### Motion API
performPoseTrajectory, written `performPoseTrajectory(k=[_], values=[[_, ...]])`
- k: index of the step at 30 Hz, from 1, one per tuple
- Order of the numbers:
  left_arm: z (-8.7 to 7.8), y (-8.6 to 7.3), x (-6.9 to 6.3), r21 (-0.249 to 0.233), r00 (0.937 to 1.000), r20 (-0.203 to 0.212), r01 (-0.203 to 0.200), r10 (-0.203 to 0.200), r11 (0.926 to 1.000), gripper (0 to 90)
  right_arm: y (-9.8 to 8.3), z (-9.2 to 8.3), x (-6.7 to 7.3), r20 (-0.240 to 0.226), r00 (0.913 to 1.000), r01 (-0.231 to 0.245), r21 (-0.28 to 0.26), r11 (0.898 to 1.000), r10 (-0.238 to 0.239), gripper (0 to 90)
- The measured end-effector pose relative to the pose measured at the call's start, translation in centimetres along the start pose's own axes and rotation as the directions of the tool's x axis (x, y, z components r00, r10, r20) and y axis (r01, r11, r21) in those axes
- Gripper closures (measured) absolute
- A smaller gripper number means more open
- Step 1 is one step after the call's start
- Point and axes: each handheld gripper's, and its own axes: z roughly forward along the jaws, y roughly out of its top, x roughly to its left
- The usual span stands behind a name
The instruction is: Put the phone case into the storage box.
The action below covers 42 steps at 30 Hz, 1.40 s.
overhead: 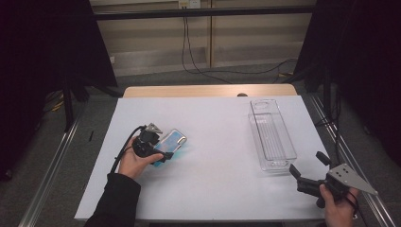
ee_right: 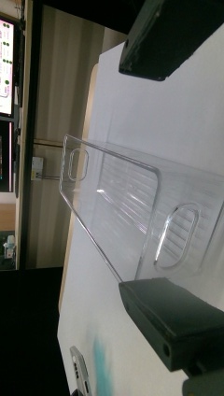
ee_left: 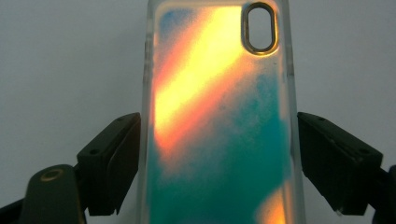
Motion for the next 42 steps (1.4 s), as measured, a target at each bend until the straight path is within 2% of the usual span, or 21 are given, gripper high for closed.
performPoseTrajectory(k=[4, 11, 16, 24, 42], values=[[-0.4, 0.0, -0.1, -0.032, 0.9999, -0.016, 0.002, -0.002, 0.9995, 17.4, 0.0, 0.0, 0.0, 0.000, 1.0000, 0.000, 0.000, 1.000, 0.000, 0.0], [-1.3, 0.2, -0.6, -0.115, 0.9988, -0.049, -0.005, 0.000, 0.9933, 17.4, 0.0, -0.1, 0.0, 0.002, 1.0000, 0.001, -0.002, 1.000, -0.001, 0.0], [-1.7, 0.2, -0.8, -0.138, 0.9975, -0.071, -0.011, 0.001, 0.9904, 17.4, 0.0, -0.1, 0.0, 0.002, 1.0000, 0.001, -0.002, 1.000, -0.001, 0.0], [-2.3, 0.0, -1.7, -0.206, 0.9929, -0.119, -0.025, 0.000, 0.9783, 17.4, 0.0, -0.1, 0.0, -0.001, 0.9999, 0.010, -0.004, 1.000, -0.010, 0.0], [-3.4, -0.4, -4.4, -0.281, 0.9935, -0.111, -0.052, 0.021, 0.9583, 17.3, 0.0, -0.2, 0.0, 0.000, 1.0000, 0.002, -0.004, 1.000, -0.002, 0.0]])
